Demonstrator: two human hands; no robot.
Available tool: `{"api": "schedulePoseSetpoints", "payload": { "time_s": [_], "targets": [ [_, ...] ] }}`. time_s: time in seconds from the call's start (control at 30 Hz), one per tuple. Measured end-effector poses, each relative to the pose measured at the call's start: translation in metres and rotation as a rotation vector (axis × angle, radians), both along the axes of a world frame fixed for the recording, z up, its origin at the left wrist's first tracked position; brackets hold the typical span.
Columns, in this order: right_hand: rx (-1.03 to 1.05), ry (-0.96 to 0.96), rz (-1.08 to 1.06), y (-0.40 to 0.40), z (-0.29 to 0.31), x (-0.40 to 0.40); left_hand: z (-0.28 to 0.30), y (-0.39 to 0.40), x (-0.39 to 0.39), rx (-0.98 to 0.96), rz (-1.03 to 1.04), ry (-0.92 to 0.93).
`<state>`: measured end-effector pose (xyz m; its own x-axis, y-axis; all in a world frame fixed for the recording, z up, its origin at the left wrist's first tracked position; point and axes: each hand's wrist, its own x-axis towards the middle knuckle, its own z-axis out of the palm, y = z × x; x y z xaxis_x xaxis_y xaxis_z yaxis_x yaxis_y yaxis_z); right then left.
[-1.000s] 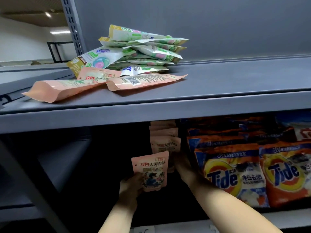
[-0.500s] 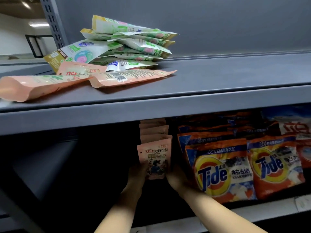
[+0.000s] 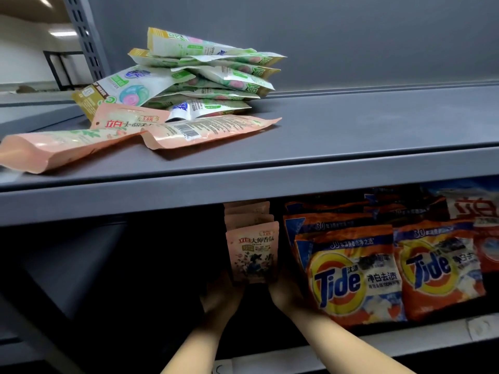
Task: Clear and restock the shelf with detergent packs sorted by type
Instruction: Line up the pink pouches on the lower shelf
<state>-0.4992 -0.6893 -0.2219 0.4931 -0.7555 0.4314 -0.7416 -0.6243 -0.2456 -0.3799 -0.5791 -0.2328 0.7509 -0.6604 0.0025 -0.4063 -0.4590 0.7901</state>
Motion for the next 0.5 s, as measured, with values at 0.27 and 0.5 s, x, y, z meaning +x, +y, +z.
{"api": "schedulePoseSetpoints", "payload": {
  "time_s": [0.27, 0.5],
  "targets": [
    [0.703, -0.088, 0.229, 0.036, 0.043, -0.024, 0.037, 0.027, -0.022, 0.278, 0.031, 0.042],
    [0.720, 0.018, 0.303, 0.052, 0.086, -0.048, 0.110, 0.048, -0.073, 0.550, 0.187, -0.223]
  ]
}}
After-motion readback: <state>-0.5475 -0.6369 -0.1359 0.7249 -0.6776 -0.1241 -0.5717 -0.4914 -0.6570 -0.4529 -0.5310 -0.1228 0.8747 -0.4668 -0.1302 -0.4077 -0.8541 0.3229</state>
